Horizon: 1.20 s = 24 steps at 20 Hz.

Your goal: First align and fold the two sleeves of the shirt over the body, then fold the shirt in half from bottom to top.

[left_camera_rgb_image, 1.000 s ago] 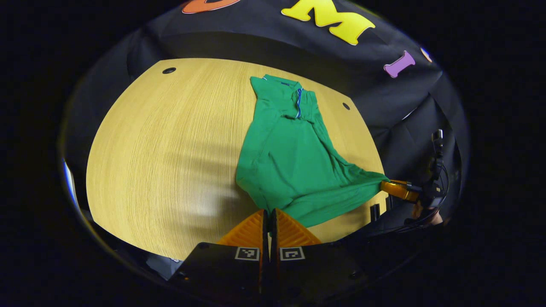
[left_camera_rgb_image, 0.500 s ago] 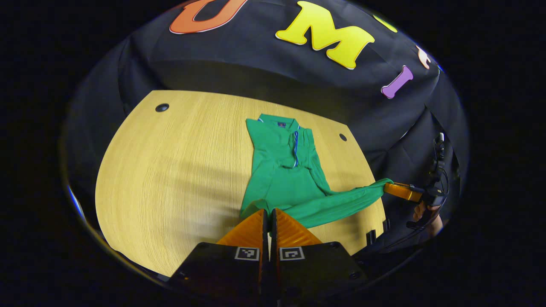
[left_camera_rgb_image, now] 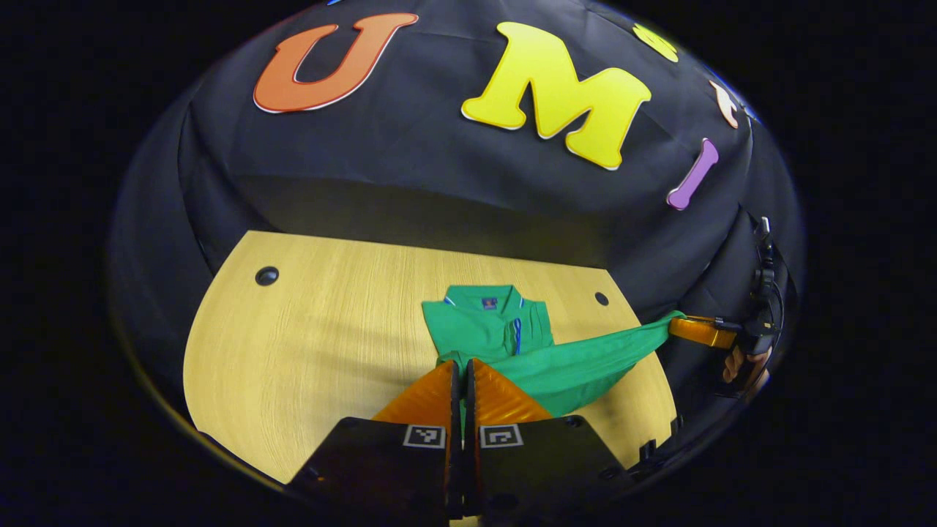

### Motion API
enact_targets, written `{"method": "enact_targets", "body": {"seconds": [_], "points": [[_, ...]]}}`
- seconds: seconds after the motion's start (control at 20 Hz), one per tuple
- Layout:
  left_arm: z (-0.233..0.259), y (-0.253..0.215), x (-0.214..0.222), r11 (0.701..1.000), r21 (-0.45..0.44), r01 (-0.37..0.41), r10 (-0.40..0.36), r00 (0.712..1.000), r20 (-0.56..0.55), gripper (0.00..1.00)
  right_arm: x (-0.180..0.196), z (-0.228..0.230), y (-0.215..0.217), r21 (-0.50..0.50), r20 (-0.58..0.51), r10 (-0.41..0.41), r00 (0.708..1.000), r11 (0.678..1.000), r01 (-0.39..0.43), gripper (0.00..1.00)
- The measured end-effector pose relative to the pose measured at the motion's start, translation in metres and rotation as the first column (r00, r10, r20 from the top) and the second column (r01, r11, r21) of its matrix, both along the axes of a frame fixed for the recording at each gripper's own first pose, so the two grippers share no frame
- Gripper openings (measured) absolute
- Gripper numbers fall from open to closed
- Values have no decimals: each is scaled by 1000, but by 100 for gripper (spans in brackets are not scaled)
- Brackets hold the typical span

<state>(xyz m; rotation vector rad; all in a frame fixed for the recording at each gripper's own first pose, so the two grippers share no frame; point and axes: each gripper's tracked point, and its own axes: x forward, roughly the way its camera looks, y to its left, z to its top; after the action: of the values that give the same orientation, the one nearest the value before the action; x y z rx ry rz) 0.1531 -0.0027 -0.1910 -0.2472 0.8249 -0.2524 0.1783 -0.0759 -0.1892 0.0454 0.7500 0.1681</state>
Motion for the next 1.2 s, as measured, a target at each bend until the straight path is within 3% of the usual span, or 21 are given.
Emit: {"method": "enact_targets", "body": {"seconds": [0.25, 0.45, 0.7, 1.0, 1.1, 1.15, 1.2], "points": [[-20, 9, 74, 999, 4, -51, 50, 998, 36, 4, 80, -17, 4, 8, 20, -21, 1000, 1000, 21, 0], [-60, 4, 113, 998, 43, -39, 37, 998, 50, 4, 125, -49, 12, -6, 24, -16, 1000, 1000, 16, 0], [-104, -1, 148, 995, 92, -40, 34, 997, 63, 3, 155, -94, 19, -38, -6, -15, 1000, 999, 15, 0], [-138, 4, 162, 989, 121, -90, 83, 994, 65, 6, 169, -132, 18, -46, -39, -29, 999, 999, 28, 5], [-146, 6, 157, 986, 137, -96, 93, 995, 34, 9, 168, -139, 21, -45, -50, -15, 999, 999, 13, 8], [-152, 7, 153, 984, 144, -106, 105, 994, 12, 15, 164, -143, 22, -47, -64, -8, 998, 999, 5, 15], [-151, 8, 146, 984, 136, -112, 112, 994, 5, 31, 158, -148, 19, -51, -91, -11, 996, 999, 6, 23]]}}
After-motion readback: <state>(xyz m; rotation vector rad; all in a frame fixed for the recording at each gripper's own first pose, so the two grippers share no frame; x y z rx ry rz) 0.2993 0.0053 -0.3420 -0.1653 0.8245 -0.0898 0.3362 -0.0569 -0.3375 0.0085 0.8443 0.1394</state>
